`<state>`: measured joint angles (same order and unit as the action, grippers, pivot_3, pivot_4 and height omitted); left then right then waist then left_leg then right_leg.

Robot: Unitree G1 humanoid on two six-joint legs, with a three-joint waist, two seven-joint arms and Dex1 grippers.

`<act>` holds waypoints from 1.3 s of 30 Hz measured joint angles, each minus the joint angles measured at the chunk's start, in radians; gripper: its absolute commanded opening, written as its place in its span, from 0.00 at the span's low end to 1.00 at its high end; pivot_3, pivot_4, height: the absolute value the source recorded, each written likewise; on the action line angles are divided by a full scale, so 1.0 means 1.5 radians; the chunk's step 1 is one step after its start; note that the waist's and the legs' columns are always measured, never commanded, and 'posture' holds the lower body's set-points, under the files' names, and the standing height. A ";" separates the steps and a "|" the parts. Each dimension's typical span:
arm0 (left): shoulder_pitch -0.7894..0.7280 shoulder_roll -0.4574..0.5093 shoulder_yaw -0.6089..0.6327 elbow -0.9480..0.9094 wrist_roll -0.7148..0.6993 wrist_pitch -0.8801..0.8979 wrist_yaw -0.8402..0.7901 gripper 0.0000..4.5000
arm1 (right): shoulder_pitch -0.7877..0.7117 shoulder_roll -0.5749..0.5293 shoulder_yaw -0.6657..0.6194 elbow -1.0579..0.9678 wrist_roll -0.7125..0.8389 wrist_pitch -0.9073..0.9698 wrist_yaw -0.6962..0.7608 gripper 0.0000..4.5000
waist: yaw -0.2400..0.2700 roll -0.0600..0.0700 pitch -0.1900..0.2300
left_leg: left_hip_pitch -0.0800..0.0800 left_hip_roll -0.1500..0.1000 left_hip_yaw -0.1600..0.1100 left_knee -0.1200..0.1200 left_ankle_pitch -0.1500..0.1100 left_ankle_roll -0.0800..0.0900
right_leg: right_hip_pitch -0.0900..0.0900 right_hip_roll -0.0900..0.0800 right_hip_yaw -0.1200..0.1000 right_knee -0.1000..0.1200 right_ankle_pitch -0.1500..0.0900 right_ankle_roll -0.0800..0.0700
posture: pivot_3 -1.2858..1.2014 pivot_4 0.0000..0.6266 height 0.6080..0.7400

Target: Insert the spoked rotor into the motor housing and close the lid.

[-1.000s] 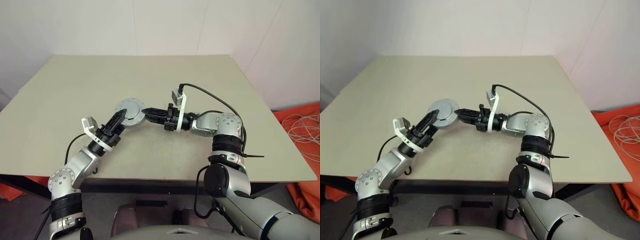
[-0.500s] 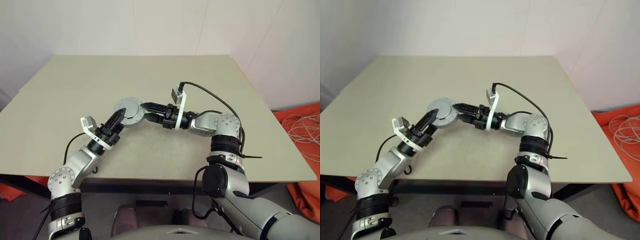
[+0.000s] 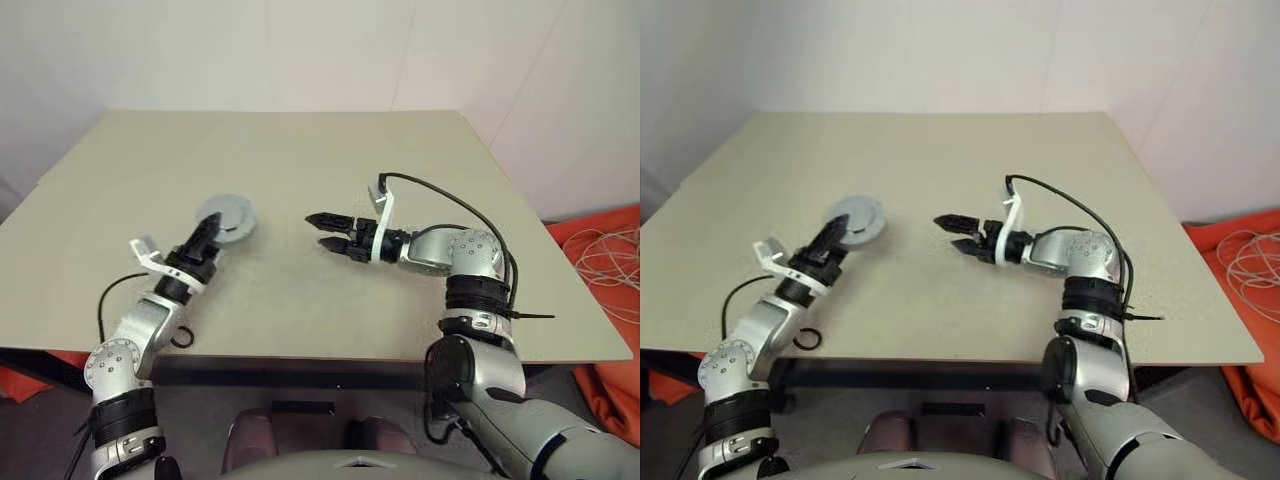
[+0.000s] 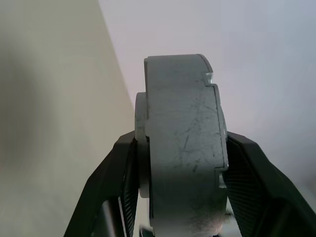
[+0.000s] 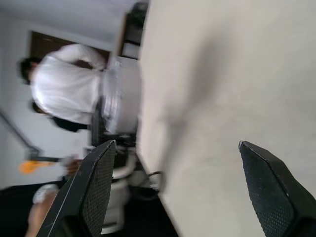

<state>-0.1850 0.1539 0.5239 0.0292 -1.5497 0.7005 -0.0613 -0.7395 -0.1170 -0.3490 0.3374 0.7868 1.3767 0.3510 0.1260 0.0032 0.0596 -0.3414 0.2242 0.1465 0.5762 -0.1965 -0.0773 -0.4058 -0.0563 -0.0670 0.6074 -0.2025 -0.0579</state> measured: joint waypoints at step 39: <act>-0.176 -0.089 0.144 0.104 0.155 -0.280 0.366 1.00 | 0.125 -0.156 0.399 -0.179 -0.337 -0.582 0.373 1.00 | -0.001 -0.013 0.000 | 0.000 0.000 -0.002 0.005 -0.001 0.002 | 0.003 0.000 0.000 0.000 0.002 0.001 | 0.52 0.00 1.00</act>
<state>-0.4497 0.0211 0.7400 0.1856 -1.3170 0.2811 0.4876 -0.5520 -0.3514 0.2500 0.0684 0.2807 0.5043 0.9101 0.1243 -0.0162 0.0592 -0.3413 0.2238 0.1441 0.5836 -0.1980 -0.0745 -0.4010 -0.0570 -0.0675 0.6079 -0.1999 -0.0567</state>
